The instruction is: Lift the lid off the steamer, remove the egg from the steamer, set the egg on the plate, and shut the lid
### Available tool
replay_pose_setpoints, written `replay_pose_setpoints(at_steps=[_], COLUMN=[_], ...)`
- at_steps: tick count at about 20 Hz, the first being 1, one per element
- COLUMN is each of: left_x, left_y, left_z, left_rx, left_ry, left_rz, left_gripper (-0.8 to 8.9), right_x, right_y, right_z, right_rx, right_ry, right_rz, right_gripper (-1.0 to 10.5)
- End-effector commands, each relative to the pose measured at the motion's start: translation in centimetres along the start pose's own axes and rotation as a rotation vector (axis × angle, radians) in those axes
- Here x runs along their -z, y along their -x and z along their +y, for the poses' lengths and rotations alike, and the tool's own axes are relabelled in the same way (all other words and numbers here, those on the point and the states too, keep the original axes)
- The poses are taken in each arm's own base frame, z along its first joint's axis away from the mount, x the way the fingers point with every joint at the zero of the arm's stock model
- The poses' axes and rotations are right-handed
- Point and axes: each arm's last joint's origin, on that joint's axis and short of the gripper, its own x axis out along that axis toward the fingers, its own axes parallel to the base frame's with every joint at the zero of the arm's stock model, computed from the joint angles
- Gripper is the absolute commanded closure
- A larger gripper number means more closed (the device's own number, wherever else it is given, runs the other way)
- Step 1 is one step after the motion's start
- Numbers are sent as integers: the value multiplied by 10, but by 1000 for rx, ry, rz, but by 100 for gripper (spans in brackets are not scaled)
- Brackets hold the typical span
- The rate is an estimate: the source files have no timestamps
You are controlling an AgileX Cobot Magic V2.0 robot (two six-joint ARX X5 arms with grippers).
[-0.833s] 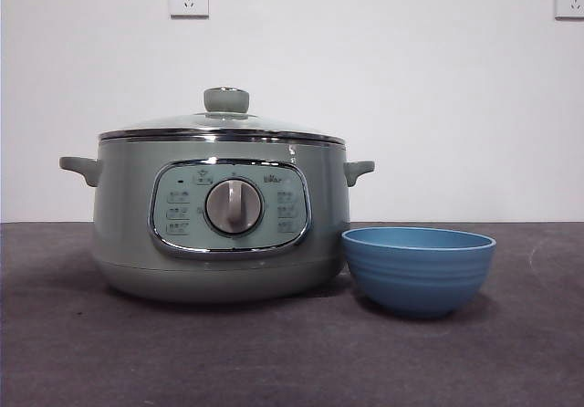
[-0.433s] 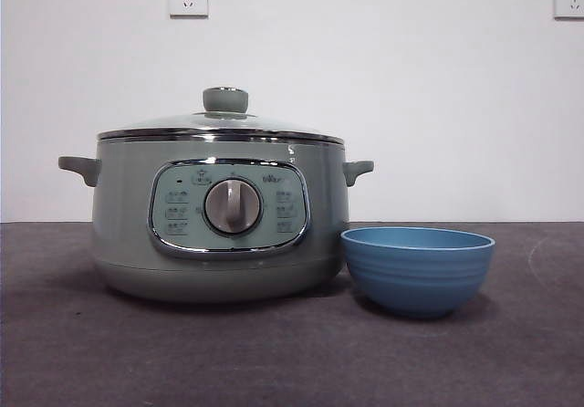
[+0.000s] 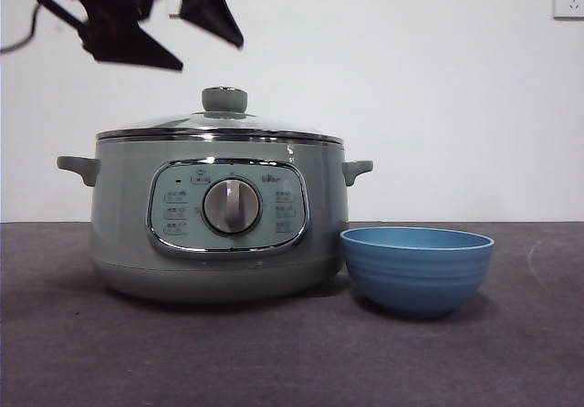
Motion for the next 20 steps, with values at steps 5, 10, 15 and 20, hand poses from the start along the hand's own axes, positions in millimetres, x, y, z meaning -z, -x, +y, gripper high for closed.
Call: replay_pose_setpoints(at_steps=[5, 10, 15, 20], left_x=[22, 24, 24, 24], left_y=[-31, -34, -35, -34], left_z=[1, -7, -14, -14], left_rx=[-17, -34, -15, -15], left_ry=[-14, -53, -58, -58], left_rz=[84, 91, 93, 92], left_gripper=[261, 360, 658, 826], right_x=[-1, -1, -1, -1], right_y=[1, 1, 1, 1], right_z=[1, 1, 1, 1], right_rx=[0, 0, 0, 0], right_ry=[-1, -1, 0, 0], right_rz=[-8, -8, -8, -8], right_gripper=[381, 381, 381, 381])
